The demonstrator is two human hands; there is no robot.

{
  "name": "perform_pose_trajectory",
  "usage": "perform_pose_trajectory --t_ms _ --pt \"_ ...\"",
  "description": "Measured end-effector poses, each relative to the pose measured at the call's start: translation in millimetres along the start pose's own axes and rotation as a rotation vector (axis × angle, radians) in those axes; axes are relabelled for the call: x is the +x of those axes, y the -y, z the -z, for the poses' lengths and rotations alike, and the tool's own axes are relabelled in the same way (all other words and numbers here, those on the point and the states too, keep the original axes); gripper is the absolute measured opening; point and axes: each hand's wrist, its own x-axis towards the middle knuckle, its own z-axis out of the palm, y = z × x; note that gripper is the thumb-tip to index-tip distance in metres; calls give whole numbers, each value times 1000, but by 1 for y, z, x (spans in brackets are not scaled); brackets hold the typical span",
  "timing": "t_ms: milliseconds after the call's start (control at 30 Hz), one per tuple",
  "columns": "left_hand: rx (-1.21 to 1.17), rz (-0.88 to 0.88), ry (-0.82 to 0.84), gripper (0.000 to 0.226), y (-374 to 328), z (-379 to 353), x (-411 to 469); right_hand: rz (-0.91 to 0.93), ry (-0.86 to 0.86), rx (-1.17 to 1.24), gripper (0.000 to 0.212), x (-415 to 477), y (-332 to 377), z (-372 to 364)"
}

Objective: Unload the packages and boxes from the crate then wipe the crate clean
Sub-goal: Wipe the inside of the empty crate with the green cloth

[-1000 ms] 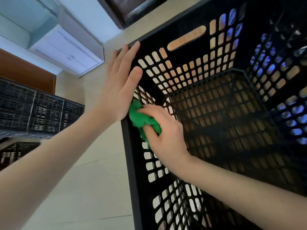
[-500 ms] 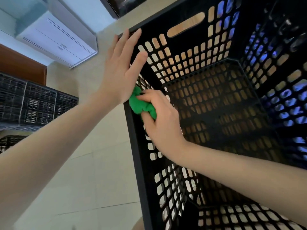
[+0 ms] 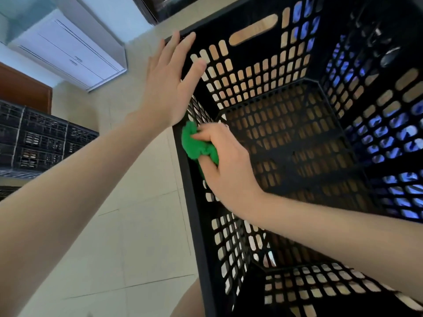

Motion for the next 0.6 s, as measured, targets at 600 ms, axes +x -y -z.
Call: perform_pose_trajectory --t_ms 600 --pt "-90 17 -116 50 -17 6 -52 -74 246 -66 36 -75 8 32"
